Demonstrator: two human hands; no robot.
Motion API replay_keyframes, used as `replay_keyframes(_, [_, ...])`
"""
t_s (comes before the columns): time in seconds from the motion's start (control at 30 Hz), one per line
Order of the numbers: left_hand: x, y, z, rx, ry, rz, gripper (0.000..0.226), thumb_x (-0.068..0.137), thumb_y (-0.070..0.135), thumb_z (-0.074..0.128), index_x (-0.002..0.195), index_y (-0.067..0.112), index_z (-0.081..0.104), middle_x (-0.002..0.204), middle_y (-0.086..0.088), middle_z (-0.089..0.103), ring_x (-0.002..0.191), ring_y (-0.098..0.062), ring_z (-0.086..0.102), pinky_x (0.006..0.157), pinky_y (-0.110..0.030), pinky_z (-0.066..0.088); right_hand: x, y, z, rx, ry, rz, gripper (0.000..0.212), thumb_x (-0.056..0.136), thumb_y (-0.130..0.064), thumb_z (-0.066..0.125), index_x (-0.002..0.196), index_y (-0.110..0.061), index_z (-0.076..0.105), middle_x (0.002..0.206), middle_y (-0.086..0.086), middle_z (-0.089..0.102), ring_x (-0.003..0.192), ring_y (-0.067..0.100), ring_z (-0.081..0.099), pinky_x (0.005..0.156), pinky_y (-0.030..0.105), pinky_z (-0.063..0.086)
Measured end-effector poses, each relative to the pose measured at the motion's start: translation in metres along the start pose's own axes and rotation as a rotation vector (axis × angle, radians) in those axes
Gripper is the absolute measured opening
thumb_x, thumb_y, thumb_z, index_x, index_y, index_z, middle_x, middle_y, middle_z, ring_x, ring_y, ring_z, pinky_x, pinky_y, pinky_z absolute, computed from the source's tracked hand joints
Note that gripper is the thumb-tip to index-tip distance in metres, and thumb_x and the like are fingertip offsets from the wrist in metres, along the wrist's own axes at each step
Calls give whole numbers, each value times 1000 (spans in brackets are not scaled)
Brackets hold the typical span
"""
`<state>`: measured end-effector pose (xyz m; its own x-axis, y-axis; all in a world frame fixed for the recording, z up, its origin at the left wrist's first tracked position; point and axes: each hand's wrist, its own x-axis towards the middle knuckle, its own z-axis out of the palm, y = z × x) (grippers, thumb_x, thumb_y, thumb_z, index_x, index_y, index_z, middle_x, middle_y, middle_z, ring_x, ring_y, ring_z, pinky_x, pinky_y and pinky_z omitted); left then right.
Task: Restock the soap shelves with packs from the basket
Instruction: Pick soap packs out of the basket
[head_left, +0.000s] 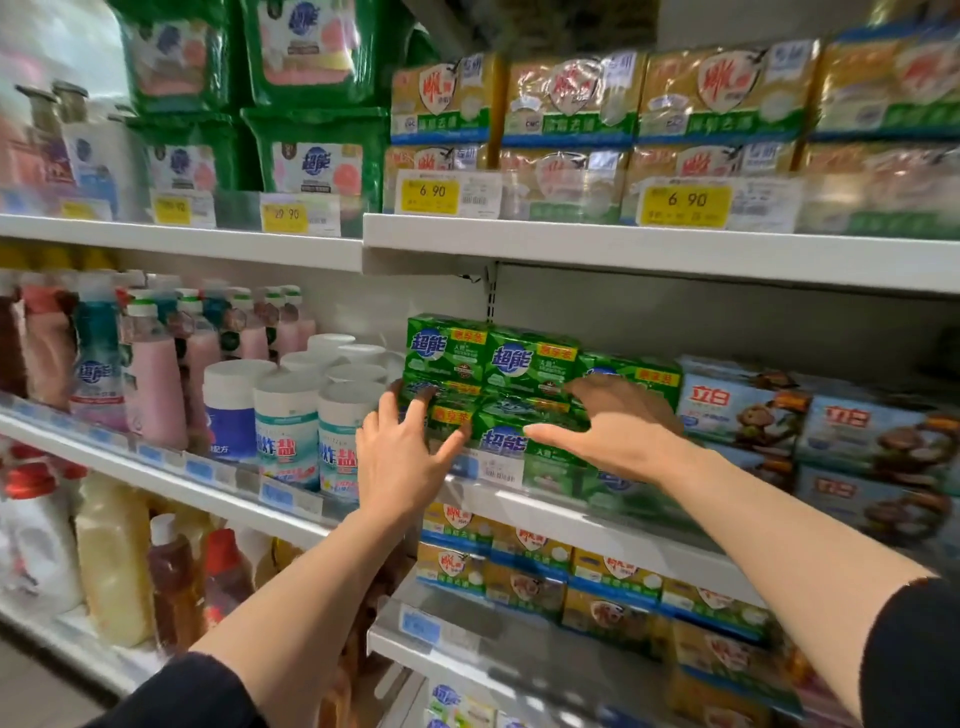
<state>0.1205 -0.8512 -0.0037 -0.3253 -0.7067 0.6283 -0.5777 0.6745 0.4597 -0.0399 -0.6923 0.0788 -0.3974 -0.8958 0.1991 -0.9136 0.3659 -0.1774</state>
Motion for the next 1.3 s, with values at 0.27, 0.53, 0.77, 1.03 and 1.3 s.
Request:
replay_keyframes(0.27, [-8,11,5,103,11,-38,66,93,60,40,143,18,37,149,-17,32,132,-36,35,109,-52,32,-11,30,3,-261,56,-3,86,80,-80,34,133,-13,47,134,10,54,115,29,55,93,41,50])
replay_keyframes(0.53, [-68,88,2,-3,-24,33,77,91,61,43,150,14,27,158,-20,18,147,-35,12,118,-53,12,-70,37,-12,-295,308,19,80,78,-82,35,110,-12,55,104,7,62,87,23,58,66,34,45])
replay_keyframes(0.77, [-172,229,3,-313,-203,298,55,92,40,60,133,6,47,135,-17,47,124,-34,44,103,-47,39,-236,119,-49,-337,366,225,73,84,-73,40,120,-11,55,115,7,60,108,27,55,89,40,45])
replay_keyframes(1.03, [-346,406,-17,-694,-555,708,27,84,26,65,106,12,59,95,-8,67,88,-30,64,74,-43,52,-511,193,-83,-411,317,676,42,90,-54,53,97,-14,61,106,12,62,104,32,59,83,42,49])
replay_keyframes(1.3, [-505,508,-47,-881,-946,967,41,83,20,70,119,9,56,104,-5,62,88,-21,63,78,-21,49,-726,212,-98,-467,412,1014,37,90,-39,60,115,-11,61,118,13,61,110,34,56,84,38,43])
